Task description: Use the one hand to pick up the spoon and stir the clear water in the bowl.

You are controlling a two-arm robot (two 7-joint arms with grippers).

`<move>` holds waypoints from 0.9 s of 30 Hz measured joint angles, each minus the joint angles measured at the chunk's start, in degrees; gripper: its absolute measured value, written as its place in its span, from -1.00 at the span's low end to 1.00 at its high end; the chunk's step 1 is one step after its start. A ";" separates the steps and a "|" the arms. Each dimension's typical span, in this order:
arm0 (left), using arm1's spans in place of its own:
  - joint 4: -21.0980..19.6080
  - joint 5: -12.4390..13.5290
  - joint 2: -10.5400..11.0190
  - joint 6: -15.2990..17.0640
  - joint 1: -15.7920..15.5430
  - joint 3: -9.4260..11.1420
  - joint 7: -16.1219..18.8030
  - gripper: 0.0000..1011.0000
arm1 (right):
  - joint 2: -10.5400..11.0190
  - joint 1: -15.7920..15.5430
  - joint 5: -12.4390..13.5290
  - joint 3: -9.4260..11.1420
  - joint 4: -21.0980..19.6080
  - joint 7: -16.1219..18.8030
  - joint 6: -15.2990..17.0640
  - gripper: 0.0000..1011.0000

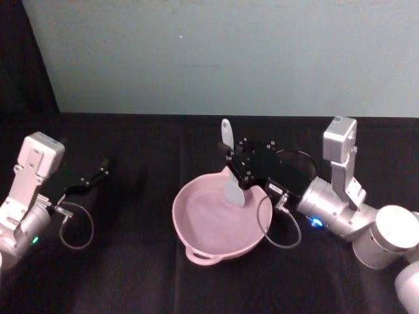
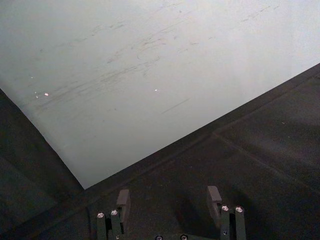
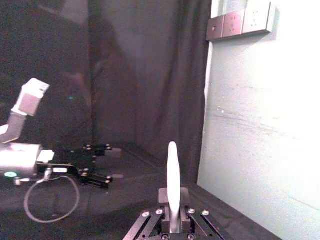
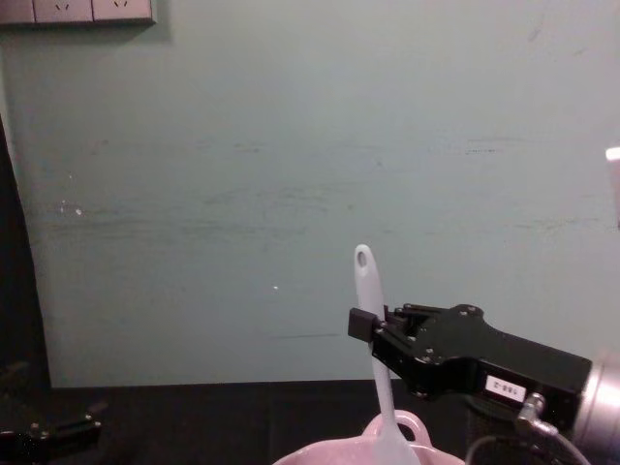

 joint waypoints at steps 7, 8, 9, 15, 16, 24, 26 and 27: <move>0.00 0.00 0.00 0.00 0.00 0.00 0.00 0.99 | 1.26 -3.00 1.42 -0.35 -4.66 1.25 1.30 -0.77; 0.00 0.00 0.00 0.00 0.00 0.00 0.00 0.99 | 1.17 -3.16 1.69 -0.81 -4.95 1.79 1.46 -0.77; 0.00 0.00 0.00 0.00 0.00 0.00 0.00 0.99 | 1.09 -3.17 1.77 -1.01 -4.97 2.03 1.53 -0.77; 0.00 0.00 0.00 0.00 0.00 0.00 0.00 0.99 | -0.78 -1.82 2.16 -3.05 -3.24 3.54 1.62 -0.77; 0.00 0.00 0.00 0.00 0.00 0.00 0.00 0.99 | -1.41 -1.14 2.03 -3.64 -2.36 3.85 1.42 -0.77; 0.00 0.00 0.00 0.00 0.00 0.00 0.00 0.99 | -5.06 3.94 0.33 -5.51 5.04 4.41 -1.08 -0.77; 0.00 0.00 0.00 0.00 0.00 0.00 0.00 0.99 | -5.57 4.86 -0.06 -5.54 6.60 4.39 -1.77 -0.77; 0.00 0.00 0.00 0.00 0.00 0.00 0.00 0.99 | -5.79 5.29 -0.22 -5.52 7.32 4.38 -2.13 -0.77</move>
